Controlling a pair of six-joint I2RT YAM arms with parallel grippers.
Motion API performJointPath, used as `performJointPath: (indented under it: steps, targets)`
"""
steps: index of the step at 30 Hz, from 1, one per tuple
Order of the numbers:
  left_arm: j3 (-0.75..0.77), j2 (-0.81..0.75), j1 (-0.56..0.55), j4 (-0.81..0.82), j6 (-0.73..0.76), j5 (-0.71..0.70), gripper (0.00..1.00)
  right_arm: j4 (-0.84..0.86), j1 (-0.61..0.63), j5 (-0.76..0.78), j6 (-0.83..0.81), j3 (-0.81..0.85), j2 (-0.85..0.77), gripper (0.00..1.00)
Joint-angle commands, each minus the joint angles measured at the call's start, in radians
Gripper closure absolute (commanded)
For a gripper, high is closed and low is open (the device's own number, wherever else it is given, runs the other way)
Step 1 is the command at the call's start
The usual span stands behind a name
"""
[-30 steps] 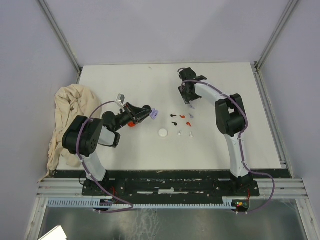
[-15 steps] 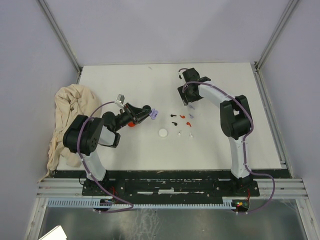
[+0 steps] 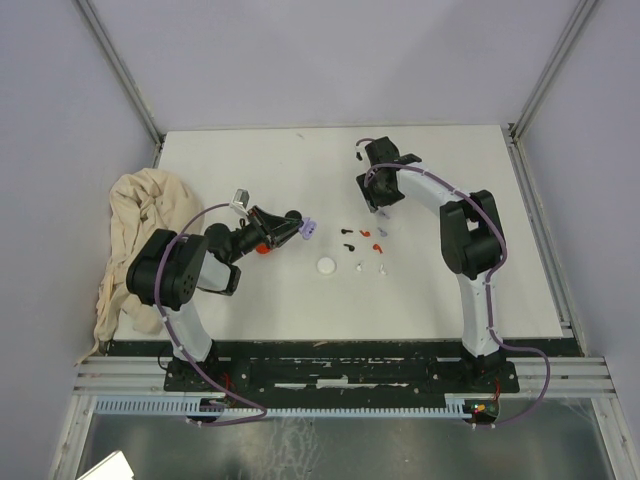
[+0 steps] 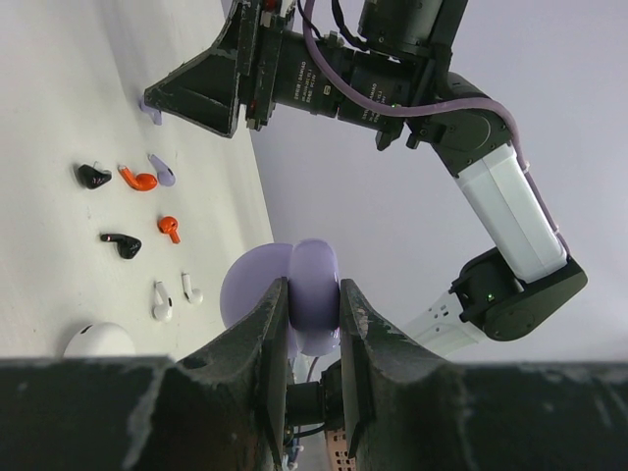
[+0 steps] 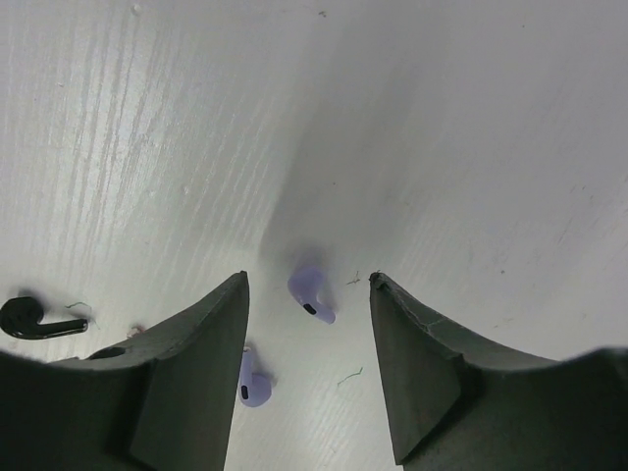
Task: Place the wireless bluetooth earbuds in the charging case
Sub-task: Pick up the earbud from the center of the board.
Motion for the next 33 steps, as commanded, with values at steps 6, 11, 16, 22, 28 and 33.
performJointPath:
  steps: [6,11,16,22,28,33]
  targets:
    - [0.001,0.004,0.006,0.099,-0.039,0.014,0.97,-0.014,-0.011,-0.031,-0.01,0.006,0.005,0.42]
    - [-0.002,0.002,0.005,0.101,-0.041,0.014,0.97,-0.018,-0.019,-0.046,-0.011,0.006,0.01,0.44]
    - [-0.006,0.001,0.005,0.103,-0.04,0.011,0.97,-0.024,-0.024,-0.059,-0.01,0.01,0.017,0.46]
    - [-0.008,-0.001,0.006,0.102,-0.04,0.011,0.97,-0.037,-0.025,-0.077,-0.01,0.023,0.037,0.48]
    - [-0.009,0.001,0.006,0.102,-0.04,0.01,0.97,-0.044,-0.027,-0.084,-0.012,0.035,0.052,0.5]
    - [-0.008,0.004,0.006,0.104,-0.041,0.01,0.97,-0.052,-0.027,-0.082,-0.011,0.041,0.059,0.51]
